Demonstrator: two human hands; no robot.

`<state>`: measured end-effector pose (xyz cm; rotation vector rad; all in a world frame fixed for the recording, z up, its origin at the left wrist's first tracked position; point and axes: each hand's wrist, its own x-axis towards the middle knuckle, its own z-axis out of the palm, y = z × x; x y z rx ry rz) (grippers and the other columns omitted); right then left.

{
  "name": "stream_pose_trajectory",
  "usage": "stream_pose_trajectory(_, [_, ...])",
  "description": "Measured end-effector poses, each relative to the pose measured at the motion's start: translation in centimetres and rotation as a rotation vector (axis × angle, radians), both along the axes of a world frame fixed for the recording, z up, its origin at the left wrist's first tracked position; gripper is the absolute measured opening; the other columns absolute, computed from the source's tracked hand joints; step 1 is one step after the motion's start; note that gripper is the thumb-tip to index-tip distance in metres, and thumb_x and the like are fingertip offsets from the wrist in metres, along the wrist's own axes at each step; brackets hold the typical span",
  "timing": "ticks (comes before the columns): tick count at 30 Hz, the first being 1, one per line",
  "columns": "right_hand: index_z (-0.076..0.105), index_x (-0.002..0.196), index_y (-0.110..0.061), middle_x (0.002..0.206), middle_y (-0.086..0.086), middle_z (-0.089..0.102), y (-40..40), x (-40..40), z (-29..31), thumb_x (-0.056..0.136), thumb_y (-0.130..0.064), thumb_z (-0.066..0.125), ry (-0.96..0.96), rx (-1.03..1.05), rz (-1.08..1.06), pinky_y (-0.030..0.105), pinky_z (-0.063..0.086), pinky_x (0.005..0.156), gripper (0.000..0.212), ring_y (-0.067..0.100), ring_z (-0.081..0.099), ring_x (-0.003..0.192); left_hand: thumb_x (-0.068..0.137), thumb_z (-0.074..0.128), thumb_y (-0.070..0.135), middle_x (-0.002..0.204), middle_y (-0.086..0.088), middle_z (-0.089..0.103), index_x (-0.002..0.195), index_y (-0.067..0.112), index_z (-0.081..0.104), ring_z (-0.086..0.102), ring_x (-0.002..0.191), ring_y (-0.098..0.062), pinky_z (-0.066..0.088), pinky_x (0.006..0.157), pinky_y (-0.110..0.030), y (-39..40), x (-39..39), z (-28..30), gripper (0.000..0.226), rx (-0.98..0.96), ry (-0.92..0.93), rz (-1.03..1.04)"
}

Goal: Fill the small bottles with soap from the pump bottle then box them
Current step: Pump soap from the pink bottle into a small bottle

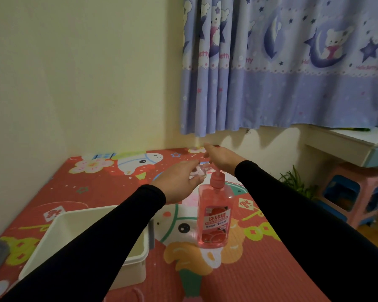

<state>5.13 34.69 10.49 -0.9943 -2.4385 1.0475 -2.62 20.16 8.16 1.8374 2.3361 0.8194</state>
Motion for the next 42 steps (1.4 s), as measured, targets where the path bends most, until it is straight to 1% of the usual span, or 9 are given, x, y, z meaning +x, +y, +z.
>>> stream_pose_trajectory(5, [0.043, 0.138, -0.002, 0.139, 0.023, 0.05, -0.1, -0.2, -1.3, 0.105, -0.03, 0.023, 0.001, -0.007, 0.018, 0.047, 0.035, 0.11, 0.048, 0.037, 0.047, 0.128, 0.099, 0.046, 0.039, 0.141, -0.001, 0.049, 0.144, 0.021, 0.035, 0.048, 0.122, -0.018, 0.03, 0.086, -0.022, 0.2, 0.1, -1.4, 0.05, -0.019, 0.015, 0.043])
stream_pose_trajectory(8, [0.041, 0.141, -0.006, 0.144, 0.018, 0.046, 0.0, -0.3, -1.6, 0.104, -0.038, 0.019, 0.006, 0.023, 0.043, 0.043, 0.03, 0.113, 0.054, 0.032, 0.045, 0.133, 0.099, 0.045, 0.039, 0.143, 0.0, 0.047, 0.145, 0.021, 0.035, 0.048, 0.124, -0.018, 0.03, 0.089, -0.021, 0.3, 0.2, -1.4, 0.05, -0.046, -0.003, 0.043])
stream_pose_trajectory(12, [0.053, 0.126, -0.007, 0.132, 0.01, 0.053, 0.3, -0.3, -0.6, 0.1, -0.046, 0.022, 0.014, 0.007, 0.021, 0.038, 0.032, 0.109, 0.056, 0.027, 0.049, 0.121, 0.099, 0.047, 0.034, 0.117, 0.007, 0.055, 0.124, 0.018, 0.051, 0.053, 0.109, -0.018, 0.032, 0.079, -0.024, 0.1, 0.3, -0.4, 0.03, -0.002, -0.012, 0.013])
stream_pose_trajectory(15, [0.051, 0.135, -0.005, 0.143, 0.015, 0.048, 0.6, -0.4, -0.3, 0.099, -0.052, 0.021, 0.014, -0.014, -0.012, 0.045, 0.028, 0.115, 0.067, 0.029, 0.044, 0.133, 0.099, 0.046, 0.035, 0.129, -0.001, 0.055, 0.134, 0.015, 0.046, 0.051, 0.115, -0.019, 0.033, 0.084, -0.023, 0.0, 0.3, 0.0, 0.04, 0.012, -0.015, 0.01])
stream_pose_trajectory(19, [0.055, 0.113, -0.012, 0.133, 0.015, 0.057, 0.3, -0.6, -1.3, 0.099, -0.049, 0.023, 0.059, -0.031, 0.009, 0.046, 0.035, 0.11, 0.051, 0.028, 0.053, 0.119, 0.099, 0.045, 0.039, 0.138, -0.001, 0.051, 0.143, 0.02, 0.037, 0.048, 0.123, -0.021, 0.031, 0.086, -0.023, 0.2, 0.1, -1.2, 0.049, -0.031, 0.004, 0.048])
stream_pose_trajectory(23, [0.05, 0.135, -0.008, 0.142, 0.015, 0.05, 0.4, -0.6, -1.8, 0.094, -0.057, 0.023, 0.049, -0.051, -0.001, 0.048, 0.033, 0.112, 0.07, 0.031, 0.049, 0.129, 0.099, 0.045, 0.039, 0.127, 0.003, 0.055, 0.131, 0.021, 0.046, 0.053, 0.108, -0.018, 0.034, 0.079, -0.024, 0.4, 0.0, -1.4, 0.037, -0.047, 0.01, 0.036])
stream_pose_trajectory(33, [0.054, 0.117, -0.009, 0.133, 0.017, 0.056, 0.1, -0.3, -0.9, 0.101, -0.039, 0.024, 0.045, 0.006, 0.027, 0.047, 0.036, 0.108, 0.046, 0.032, 0.052, 0.121, 0.099, 0.046, 0.037, 0.126, 0.004, 0.055, 0.131, 0.016, 0.047, 0.052, 0.104, -0.017, 0.032, 0.079, -0.024, 0.0, 0.4, -0.6, 0.038, -0.007, 0.011, 0.033])
stream_pose_trajectory(36, [0.054, 0.126, -0.009, 0.137, 0.013, 0.054, 0.0, -0.4, -1.6, 0.1, -0.046, 0.022, 0.049, -0.009, 0.007, 0.046, 0.032, 0.112, 0.056, 0.028, 0.05, 0.126, 0.099, 0.046, 0.037, 0.126, 0.004, 0.055, 0.132, 0.018, 0.047, 0.05, 0.097, -0.013, 0.031, 0.078, -0.023, 0.0, 0.4, -1.2, 0.038, -0.03, -0.009, 0.033])
stream_pose_trajectory(42, [0.053, 0.126, 0.0, 0.124, 0.016, 0.06, 0.3, -0.3, -0.6, 0.102, -0.037, 0.025, 0.039, 0.018, 0.035, 0.037, 0.036, 0.101, 0.052, 0.024, 0.052, 0.105, 0.099, 0.047, 0.035, 0.112, 0.008, 0.053, 0.125, 0.018, 0.051, 0.049, 0.094, -0.013, 0.03, 0.077, -0.022, -0.1, 0.3, -0.2, 0.031, -0.01, -0.011, 0.006])
